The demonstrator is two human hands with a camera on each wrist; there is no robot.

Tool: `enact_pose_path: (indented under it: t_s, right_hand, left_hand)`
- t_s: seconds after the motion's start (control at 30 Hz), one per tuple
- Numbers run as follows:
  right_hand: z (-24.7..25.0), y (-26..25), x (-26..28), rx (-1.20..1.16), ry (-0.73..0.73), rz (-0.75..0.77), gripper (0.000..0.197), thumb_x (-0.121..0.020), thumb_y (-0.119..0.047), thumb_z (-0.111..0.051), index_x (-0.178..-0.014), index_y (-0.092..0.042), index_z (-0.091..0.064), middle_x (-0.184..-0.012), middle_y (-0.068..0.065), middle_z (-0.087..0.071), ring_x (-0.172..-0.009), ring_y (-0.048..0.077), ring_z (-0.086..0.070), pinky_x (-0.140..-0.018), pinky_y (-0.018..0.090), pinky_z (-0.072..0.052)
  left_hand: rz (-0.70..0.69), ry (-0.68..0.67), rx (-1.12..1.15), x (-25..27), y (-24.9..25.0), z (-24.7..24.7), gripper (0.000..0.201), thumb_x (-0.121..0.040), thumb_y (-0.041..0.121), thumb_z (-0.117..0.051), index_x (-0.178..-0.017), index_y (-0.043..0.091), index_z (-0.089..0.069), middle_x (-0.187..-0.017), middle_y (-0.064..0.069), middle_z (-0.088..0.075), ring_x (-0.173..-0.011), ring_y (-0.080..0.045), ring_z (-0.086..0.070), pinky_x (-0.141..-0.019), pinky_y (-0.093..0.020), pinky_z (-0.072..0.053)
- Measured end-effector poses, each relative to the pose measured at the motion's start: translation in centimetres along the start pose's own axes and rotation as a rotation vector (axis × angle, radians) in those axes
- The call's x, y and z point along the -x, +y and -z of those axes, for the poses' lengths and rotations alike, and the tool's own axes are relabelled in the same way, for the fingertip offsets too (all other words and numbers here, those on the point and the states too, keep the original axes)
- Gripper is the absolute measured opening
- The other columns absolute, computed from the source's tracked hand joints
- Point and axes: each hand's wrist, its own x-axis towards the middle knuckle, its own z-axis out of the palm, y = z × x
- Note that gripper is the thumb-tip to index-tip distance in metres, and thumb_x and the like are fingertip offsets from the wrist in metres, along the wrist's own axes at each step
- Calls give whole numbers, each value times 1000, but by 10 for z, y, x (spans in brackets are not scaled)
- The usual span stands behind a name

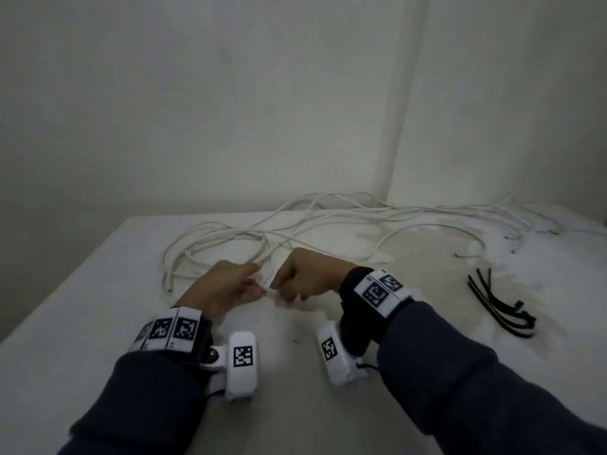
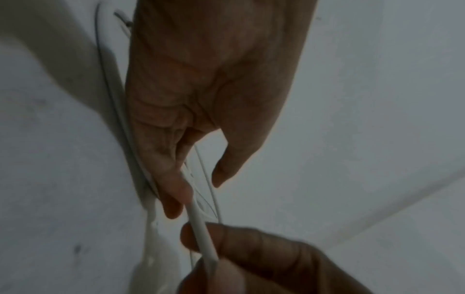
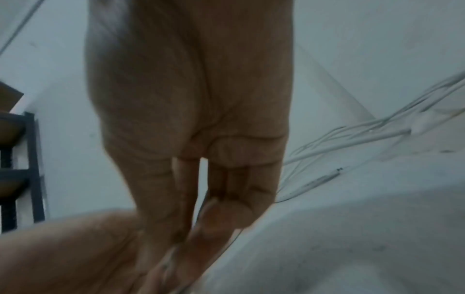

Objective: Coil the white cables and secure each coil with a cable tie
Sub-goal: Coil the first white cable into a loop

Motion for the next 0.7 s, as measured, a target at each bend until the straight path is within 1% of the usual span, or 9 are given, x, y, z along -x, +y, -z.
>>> enact_pose_path:
  t_s: [0.07,0.1,0.2,0.23,0.3,0.4,0.5,0.6,0.7]
  right_hand:
    - [5,7,2,-148,-63,-48,26,-90,-14,-63,-115,-11,-67,-88,2,-69,-72,10,-63,-61,19,-51]
    - [9,12,1,-185,8,-73,27,-91,-18,-63,-117,-12,-65,-92,2,-66,-75,13,-64,-59,20,-52]
    - [32,32,-12,-260,378,-187,52,-91,-25,-63,-138,-16,-43,-130,13,-43,-87,26,-65,-51,24,-52]
    - [38,38,-15,-291,398,-237,59,-92,-25,-61,-144,-18,-35,-137,13,-39,-85,27,-65,-51,25,-52]
    - [43,46,-20,-345,298,-312,56,-95,-25,-57,-145,-17,-35,-127,12,-52,-74,21,-64,-57,29,-56]
    - [46,50,-23,-253,218,-312,33,-94,-23,-59,-121,-5,-60,-94,8,-61,-72,19,-62,-78,35,-58]
    - [45,49,-22,-145,240,-279,8,-87,-14,-68,-85,-11,-62,-80,3,-58,-61,16,-60,-62,24,-57]
    - [44,50,-20,37,259,-299,16,-85,-5,-66,-78,-17,-58,-88,6,-65,-72,22,-67,-68,29,-59]
    - [46,49,-10,72,503,-184,24,-86,-7,-61,-73,-25,-53,-100,7,-66,-95,29,-65,-87,40,-53]
  left_hand:
    - [-71,36,-78,-7,0,3,5,-89,-4,-57,-88,-8,-61,-79,-23,-61,-62,-22,-60,-51,-19,-55]
    - [-109,59,-80,-11,-3,5,5,-88,-7,-57,-88,-7,-62,-77,-22,-62,-61,-21,-61,-52,-18,-55]
    - [-209,94,22,-17,-10,7,10,-86,-7,-59,-95,-6,-63,-79,-22,-65,-61,-18,-67,-60,-19,-57]
    - [-250,104,42,-18,-12,8,11,-86,-6,-61,-96,-5,-63,-80,-22,-66,-60,-15,-68,-61,-19,-57]
    - [-296,156,42,-18,-17,11,14,-82,-4,-67,-95,-5,-65,-83,-24,-68,-63,-16,-68,-61,-17,-57]
    - [-327,244,36,-21,-21,18,15,-72,-2,-78,-83,-3,-68,-82,-25,-69,-72,-26,-66,-67,-24,-59]
    - [-335,252,-14,-27,-24,21,13,-68,3,-82,-73,3,-70,-74,-19,-71,-70,-24,-65,-70,-29,-55]
    - [-340,255,-68,-24,-23,20,13,-76,14,-78,-72,4,-71,-69,-12,-69,-65,-20,-59,-65,-26,-47]
    - [-327,223,91,-20,-13,15,29,-90,30,-63,-83,2,-69,-71,-12,-64,-65,-20,-55,-62,-27,-45]
